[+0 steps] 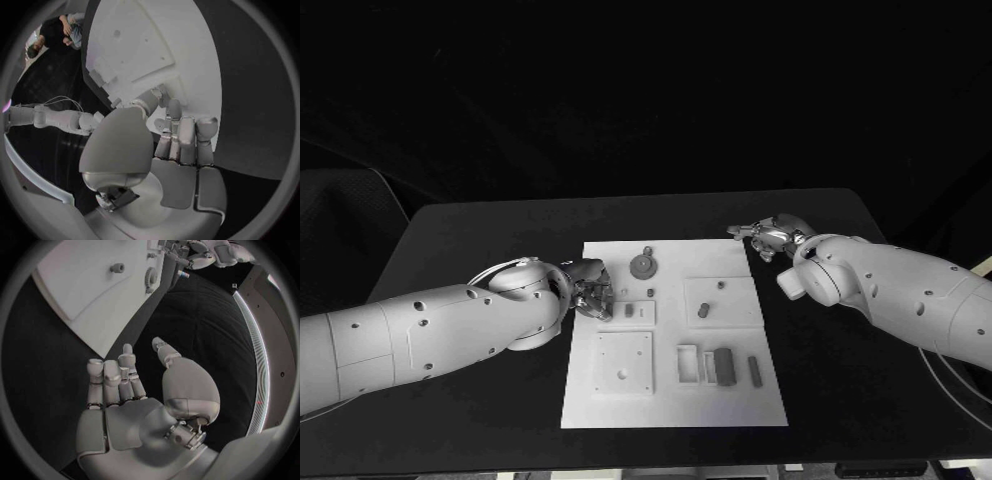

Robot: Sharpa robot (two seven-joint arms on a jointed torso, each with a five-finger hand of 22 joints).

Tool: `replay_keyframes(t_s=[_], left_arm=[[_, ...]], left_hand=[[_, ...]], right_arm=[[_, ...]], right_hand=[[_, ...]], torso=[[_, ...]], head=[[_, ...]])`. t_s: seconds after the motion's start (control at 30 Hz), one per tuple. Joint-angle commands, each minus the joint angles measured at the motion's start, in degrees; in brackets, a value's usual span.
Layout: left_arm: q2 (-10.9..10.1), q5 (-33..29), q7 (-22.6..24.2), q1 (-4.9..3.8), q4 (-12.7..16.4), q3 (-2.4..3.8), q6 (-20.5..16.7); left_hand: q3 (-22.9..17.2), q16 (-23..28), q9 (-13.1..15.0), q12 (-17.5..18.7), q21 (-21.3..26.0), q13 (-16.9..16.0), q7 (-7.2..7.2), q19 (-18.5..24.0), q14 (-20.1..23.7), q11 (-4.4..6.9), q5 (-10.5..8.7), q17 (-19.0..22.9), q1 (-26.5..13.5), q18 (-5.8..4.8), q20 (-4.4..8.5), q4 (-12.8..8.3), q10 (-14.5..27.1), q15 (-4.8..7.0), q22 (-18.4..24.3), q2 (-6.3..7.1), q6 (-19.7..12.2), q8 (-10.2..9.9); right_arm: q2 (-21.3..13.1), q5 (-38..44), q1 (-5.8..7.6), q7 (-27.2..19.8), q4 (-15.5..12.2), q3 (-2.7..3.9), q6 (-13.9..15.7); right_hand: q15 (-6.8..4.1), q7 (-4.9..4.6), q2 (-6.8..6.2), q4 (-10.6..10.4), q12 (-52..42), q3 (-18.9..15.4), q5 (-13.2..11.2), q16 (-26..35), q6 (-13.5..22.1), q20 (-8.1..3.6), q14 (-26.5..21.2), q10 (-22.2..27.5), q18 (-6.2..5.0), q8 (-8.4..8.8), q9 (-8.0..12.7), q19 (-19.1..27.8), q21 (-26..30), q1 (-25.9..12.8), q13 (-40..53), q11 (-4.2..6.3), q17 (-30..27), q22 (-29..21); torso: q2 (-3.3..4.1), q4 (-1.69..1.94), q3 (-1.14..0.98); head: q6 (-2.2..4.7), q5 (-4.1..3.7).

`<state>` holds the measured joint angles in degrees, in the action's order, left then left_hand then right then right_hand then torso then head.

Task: Assemble the parts on the task board

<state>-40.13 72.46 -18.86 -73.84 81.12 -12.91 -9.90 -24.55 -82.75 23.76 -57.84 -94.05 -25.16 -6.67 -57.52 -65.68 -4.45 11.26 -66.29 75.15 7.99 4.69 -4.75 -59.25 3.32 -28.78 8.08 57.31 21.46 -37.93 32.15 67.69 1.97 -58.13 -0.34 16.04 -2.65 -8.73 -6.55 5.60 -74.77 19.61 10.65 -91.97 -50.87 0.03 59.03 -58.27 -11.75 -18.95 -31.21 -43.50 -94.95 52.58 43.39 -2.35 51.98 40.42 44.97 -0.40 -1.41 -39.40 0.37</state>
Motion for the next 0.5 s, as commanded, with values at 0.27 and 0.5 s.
replay_keyframes(t_s=[0.27, 0.5], left_arm=[[0.27, 0.63, -0.75, -0.03, 0.19, -0.06, 1.49], [0.36, 1.16, -1.2, -0.02, 0.07, -0.09, 1.49]], left_hand=[[-0.05, 0.01, 0.06, 0.36, 0.05, 0.07, -1.71, 0.18, 0.28, -0.32, 0.24, 0.07, -0.16, 2.34, 0.04, 0.34, 0.07, 0.03, 0.08, -0.48, 1.97, 0.16], [-0.06, 0.03, 0.06, 0.38, 0.06, 0.09, -1.71, 0.19, 0.29, -0.32, 0.25, 0.09, -0.2, 2.34, 0.03, 0.37, 0.07, 0.03, 0.09, -0.49, 1.98, 0.16]], right_arm=[[0.09, 0.32, -0.07, -0.32, 0.04, 0.0, -1.01], [0.07, 0.32, -0.09, -0.32, 0.05, -0.01, -1.03]], right_hand=[[-0.27, -0.39, 0.54, 0.14, 0.25, -0.32, 0.02, 0.18, 0.08, -0.22, -0.03, -0.41, -1.56, -0.04, 0.07, -0.35, -7.78, -0.19, -0.07, 0.14, -0.09, 0.05], [-0.28, -0.39, 0.54, 0.13, 0.25, -0.33, 0.02, 0.19, 0.08, -0.22, -0.03, -0.42, -1.56, -0.04, 0.07, -0.35, -7.77, -0.2, -0.08, 0.14, -0.09, 0.05]], torso=[[-0.01, 0.02, 0.08], [0.01, 0.0, 0.09]], head=[[-0.05, -0.04], [-0.11, -0.08]])
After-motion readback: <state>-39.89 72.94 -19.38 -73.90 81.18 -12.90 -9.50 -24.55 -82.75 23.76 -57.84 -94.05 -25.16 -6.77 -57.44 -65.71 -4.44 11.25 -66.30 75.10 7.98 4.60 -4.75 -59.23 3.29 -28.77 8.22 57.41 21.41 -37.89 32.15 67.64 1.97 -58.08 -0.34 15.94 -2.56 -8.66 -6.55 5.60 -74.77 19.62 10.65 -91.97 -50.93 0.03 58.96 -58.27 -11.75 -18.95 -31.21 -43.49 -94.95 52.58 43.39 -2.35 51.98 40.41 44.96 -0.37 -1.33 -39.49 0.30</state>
